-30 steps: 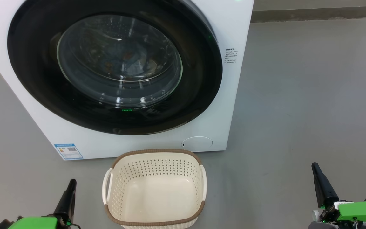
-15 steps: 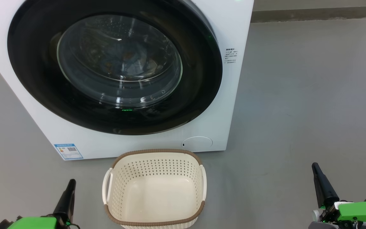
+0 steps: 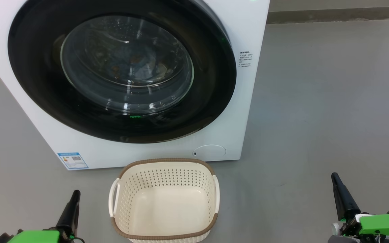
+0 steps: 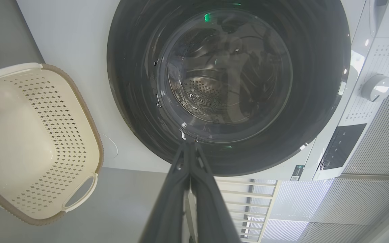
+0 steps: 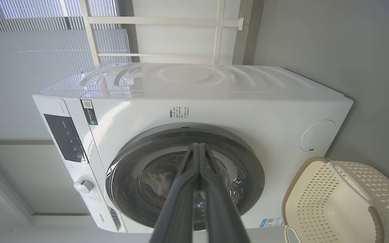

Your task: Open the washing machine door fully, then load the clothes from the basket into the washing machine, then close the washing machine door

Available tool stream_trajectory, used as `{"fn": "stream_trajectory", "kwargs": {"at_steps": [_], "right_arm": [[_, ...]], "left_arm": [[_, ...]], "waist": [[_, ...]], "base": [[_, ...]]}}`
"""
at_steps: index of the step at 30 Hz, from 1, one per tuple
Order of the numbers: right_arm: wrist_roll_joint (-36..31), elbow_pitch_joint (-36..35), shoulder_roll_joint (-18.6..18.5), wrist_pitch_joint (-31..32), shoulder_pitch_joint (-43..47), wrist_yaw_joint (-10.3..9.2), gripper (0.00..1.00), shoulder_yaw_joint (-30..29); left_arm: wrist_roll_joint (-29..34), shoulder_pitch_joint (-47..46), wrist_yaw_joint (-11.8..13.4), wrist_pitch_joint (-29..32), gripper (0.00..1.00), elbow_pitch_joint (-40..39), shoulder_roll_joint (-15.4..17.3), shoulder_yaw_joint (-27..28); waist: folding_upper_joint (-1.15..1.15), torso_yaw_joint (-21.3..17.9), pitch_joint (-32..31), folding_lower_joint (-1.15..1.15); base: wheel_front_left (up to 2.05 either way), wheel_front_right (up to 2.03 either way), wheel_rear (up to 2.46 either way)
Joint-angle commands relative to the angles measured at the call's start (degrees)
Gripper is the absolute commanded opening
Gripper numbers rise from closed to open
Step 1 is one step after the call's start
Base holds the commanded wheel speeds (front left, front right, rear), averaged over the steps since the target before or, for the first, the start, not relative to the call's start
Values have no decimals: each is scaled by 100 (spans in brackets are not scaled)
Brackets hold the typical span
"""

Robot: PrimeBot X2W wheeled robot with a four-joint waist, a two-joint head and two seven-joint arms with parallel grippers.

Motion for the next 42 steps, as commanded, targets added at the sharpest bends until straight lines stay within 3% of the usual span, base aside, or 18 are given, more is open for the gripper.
{"fn": "stream_trajectory", "kwargs": {"at_steps": [1, 42], "right_arm": [[-25, -140, -7, 34, -245, 10, 0, 101], [-64, -137, 26, 71, -249, 10, 0, 54]], "left_arm": [[30, -245, -58, 24, 0, -108, 80, 199], [63, -249, -58, 56, 0, -106, 53, 239]], "waist": [[0, 0, 0, 0], [0, 0, 0, 0]], "base": [[0, 0, 0], [0, 0, 0]]}}
